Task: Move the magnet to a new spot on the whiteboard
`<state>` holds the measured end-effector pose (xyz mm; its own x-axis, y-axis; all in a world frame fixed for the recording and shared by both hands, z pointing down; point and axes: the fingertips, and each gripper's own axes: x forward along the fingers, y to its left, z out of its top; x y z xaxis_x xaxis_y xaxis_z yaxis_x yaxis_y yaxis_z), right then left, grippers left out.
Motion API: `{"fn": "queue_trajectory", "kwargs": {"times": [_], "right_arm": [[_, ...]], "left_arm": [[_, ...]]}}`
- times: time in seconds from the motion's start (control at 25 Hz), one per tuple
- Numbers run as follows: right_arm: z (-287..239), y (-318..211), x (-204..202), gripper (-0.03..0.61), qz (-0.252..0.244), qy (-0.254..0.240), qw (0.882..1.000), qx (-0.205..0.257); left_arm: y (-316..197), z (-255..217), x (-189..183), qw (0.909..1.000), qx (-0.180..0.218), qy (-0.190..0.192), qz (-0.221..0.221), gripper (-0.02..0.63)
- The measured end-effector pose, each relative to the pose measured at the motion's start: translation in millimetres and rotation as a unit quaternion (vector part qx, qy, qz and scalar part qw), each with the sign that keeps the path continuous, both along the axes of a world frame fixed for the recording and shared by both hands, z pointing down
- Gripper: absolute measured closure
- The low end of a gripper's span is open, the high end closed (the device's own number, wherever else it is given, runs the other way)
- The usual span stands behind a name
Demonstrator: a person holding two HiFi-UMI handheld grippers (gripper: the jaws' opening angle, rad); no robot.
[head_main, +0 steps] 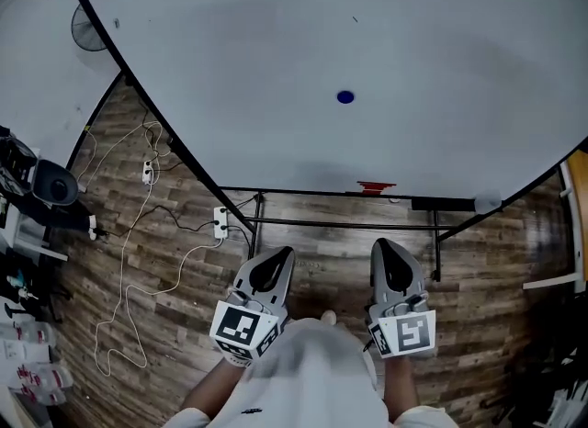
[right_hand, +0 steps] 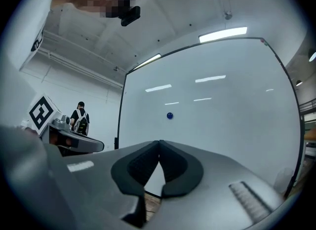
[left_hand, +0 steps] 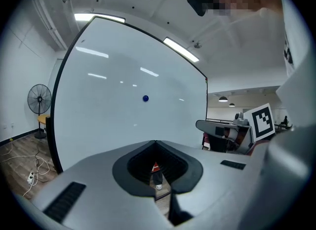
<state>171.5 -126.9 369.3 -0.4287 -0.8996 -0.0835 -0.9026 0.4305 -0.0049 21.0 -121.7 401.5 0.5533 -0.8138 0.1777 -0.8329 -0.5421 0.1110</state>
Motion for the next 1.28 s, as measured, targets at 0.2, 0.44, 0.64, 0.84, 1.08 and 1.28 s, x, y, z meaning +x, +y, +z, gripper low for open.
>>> {"fn": "queue_trajectory", "kwargs": {"times": [0.2,0.44,0.64,0.84,1.08,1.28], "right_arm": [[-3,-10,-8,0.58,0.014,0.008,1.0,0.001],[-9,-26,-22,0.557,0.017,0.011,1.0,0.009],[-27,-50,-30,0.493,0.023,0.01,0.999,0.027],[-45,-77,-39,0.459,0.035,0.011,0.999,0.037],[-67,-109,-48,0.431,0.051,0.005,0.997,0.055],[-75,-135,-43,0.416,0.084,-0.003,0.995,0.06]], "left_arm": [[-10,5,-13,1.0,-0.009,0.0,0.002,0.607],[-22,2,-23,1.0,-0.005,0.003,0.005,0.607],[-33,-4,-27,0.9999,0.004,0.006,0.008,0.607],[-40,-8,-31,0.9999,0.01,0.007,0.01,0.607],[-48,-13,-38,0.9998,0.013,0.01,0.01,0.607],[-52,-11,-40,0.9997,0.01,0.014,0.014,0.607]]}}
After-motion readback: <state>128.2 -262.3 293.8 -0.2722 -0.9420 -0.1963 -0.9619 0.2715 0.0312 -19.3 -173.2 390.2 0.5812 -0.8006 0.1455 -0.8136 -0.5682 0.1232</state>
